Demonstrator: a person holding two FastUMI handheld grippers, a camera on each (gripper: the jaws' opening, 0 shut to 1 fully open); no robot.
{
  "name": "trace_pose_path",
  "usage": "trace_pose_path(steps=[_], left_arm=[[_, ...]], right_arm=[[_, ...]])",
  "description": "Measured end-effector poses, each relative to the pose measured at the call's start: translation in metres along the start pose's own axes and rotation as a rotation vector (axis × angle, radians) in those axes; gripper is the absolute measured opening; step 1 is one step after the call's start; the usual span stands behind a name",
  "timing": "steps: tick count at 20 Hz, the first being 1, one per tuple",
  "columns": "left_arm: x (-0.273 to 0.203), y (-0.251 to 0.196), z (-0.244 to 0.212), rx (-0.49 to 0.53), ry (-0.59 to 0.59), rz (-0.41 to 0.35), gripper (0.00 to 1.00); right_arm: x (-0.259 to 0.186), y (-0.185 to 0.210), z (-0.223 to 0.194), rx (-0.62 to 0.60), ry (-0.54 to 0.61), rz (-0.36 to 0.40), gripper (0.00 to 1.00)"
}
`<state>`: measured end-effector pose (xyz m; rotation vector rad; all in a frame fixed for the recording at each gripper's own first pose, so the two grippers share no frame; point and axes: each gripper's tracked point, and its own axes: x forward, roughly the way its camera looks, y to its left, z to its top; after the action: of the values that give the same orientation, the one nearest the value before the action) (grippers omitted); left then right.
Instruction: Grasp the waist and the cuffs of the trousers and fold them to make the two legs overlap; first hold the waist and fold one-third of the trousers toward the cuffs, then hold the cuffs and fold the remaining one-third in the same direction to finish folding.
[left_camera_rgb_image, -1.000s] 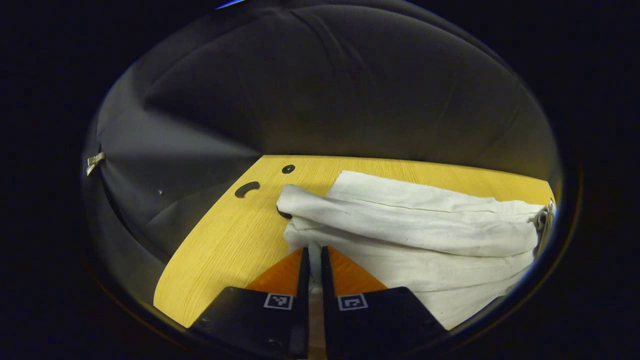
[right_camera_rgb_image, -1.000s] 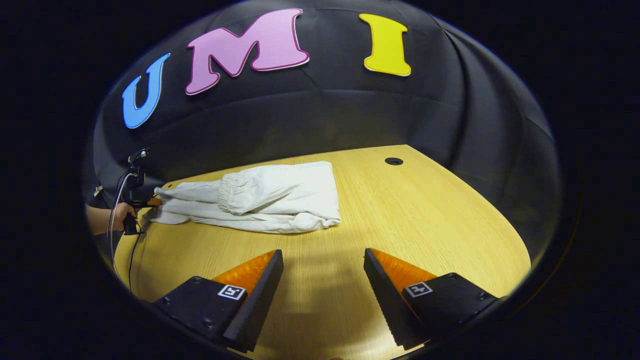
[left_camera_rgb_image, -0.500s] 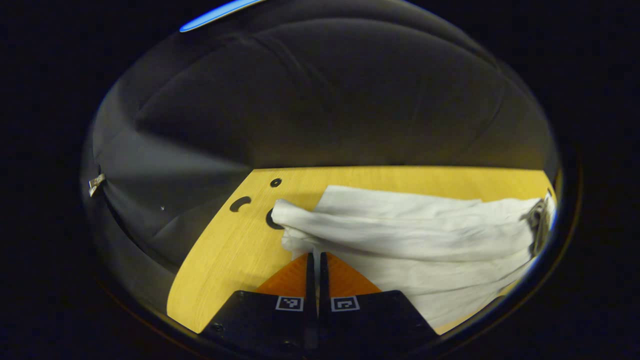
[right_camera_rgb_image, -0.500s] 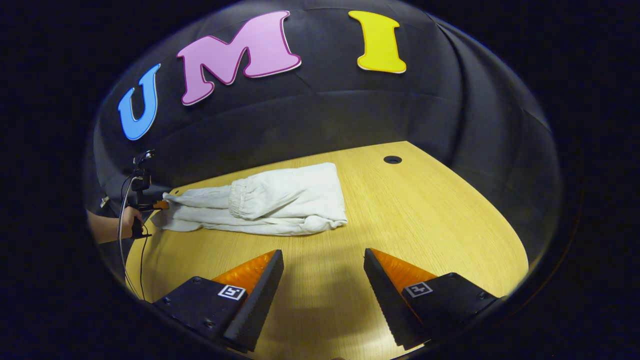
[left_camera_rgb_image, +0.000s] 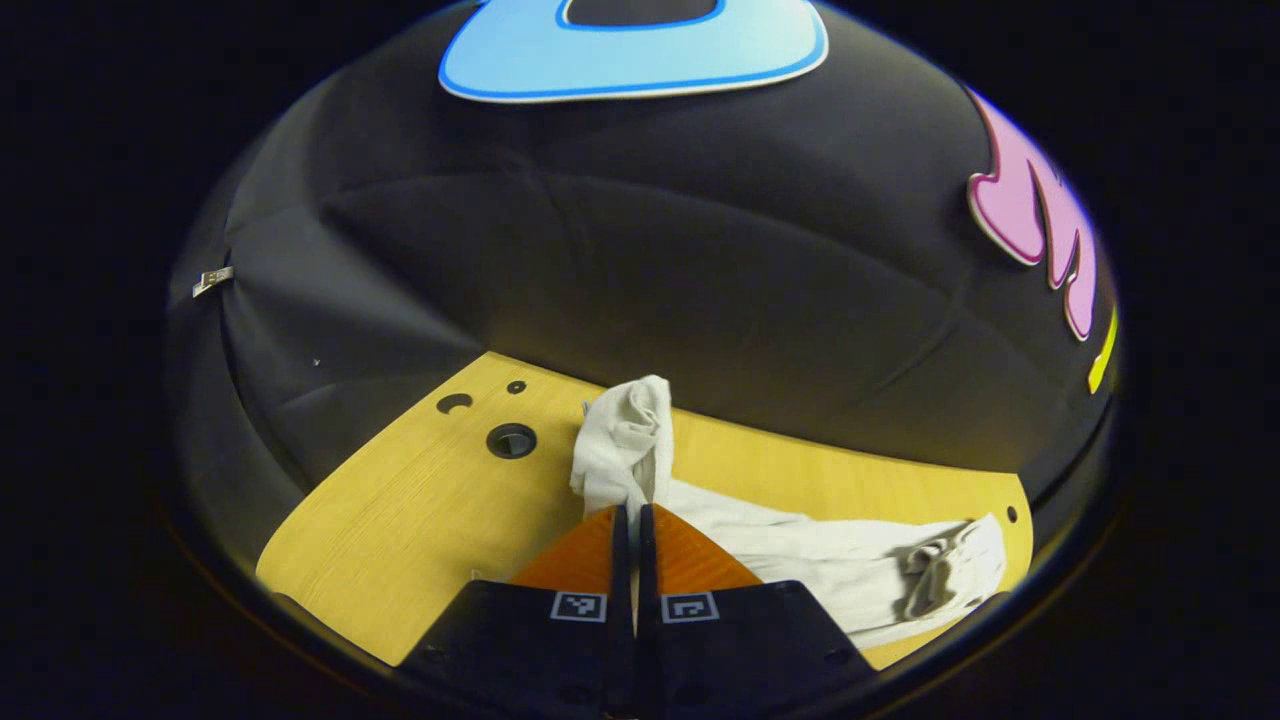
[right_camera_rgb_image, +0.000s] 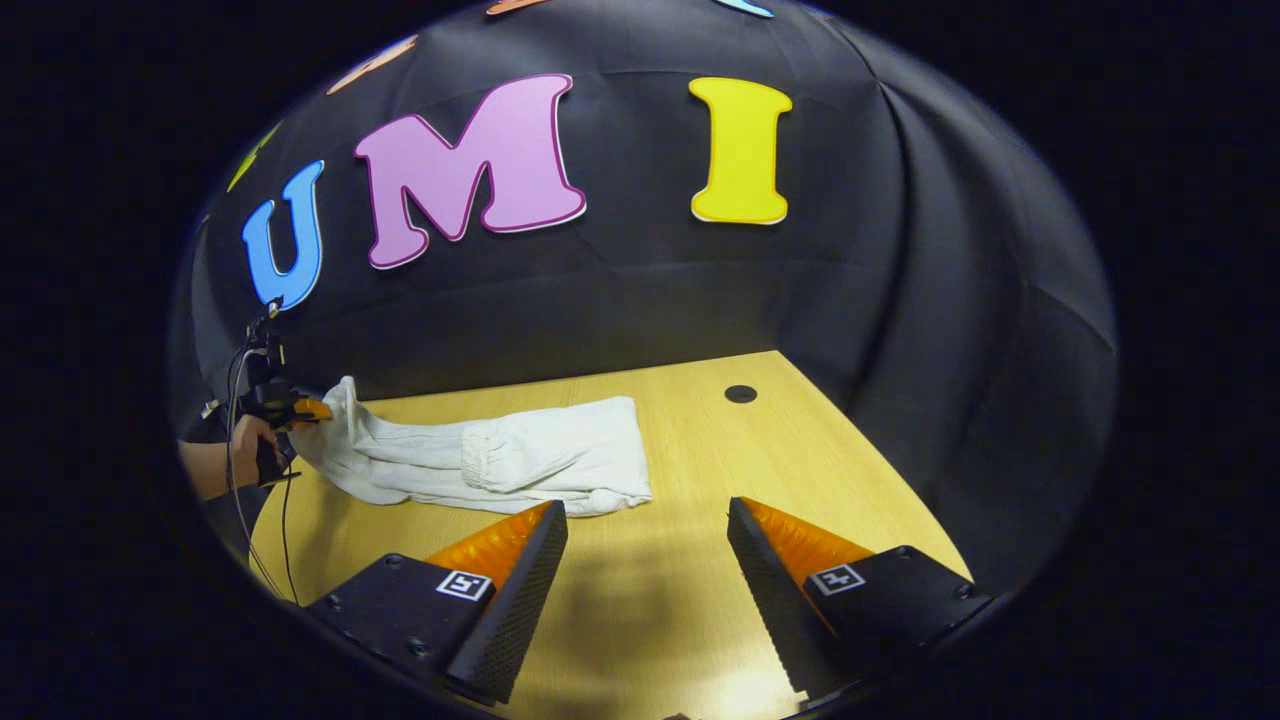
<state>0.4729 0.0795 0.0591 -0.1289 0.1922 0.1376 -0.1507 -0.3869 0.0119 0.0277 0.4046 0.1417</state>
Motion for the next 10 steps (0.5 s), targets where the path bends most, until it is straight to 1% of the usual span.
trace_pose_path(steps=[1, 2, 3, 5, 7, 8, 10], left_arm=[[-0.007, -0.013, 0.006, -0.013, -0.013, -0.011, 0.06], [-0.014, -0.026, 0.013, -0.024, -0.028, -0.022, 0.01], [-0.023, -0.042, 0.021, -0.021, -0.043, -0.038, 0.06], [-0.039, -0.088, 0.033, -0.027, -0.071, -0.09, 0.05], [-0.055, -0.136, 0.042, -0.057, -0.085, -0.147, 0.06], [-0.061, -0.157, 0.045, -0.046, -0.09, -0.169, 0.05], [-0.072, -0.199, 0.048, 0.026, -0.097, -0.208, 0.05]], right_arm=[[-0.008, -0.005, 0.005, -0.003, -0.008, -0.001, 0.98], [-0.017, -0.01, 0.009, -0.011, -0.022, -0.003, 0.99], [-0.024, -0.015, 0.012, -0.024, -0.033, -0.008, 0.99], [-0.038, -0.028, 0.012, -0.033, -0.035, -0.024, 0.98], [-0.05, -0.037, 0.014, 0.002, -0.041, -0.029, 0.99], [-0.054, -0.042, 0.019, 0.022, -0.05, -0.038, 0.99], [-0.069, -0.061, 0.03, 0.04, -0.103, -0.085, 0.99]])
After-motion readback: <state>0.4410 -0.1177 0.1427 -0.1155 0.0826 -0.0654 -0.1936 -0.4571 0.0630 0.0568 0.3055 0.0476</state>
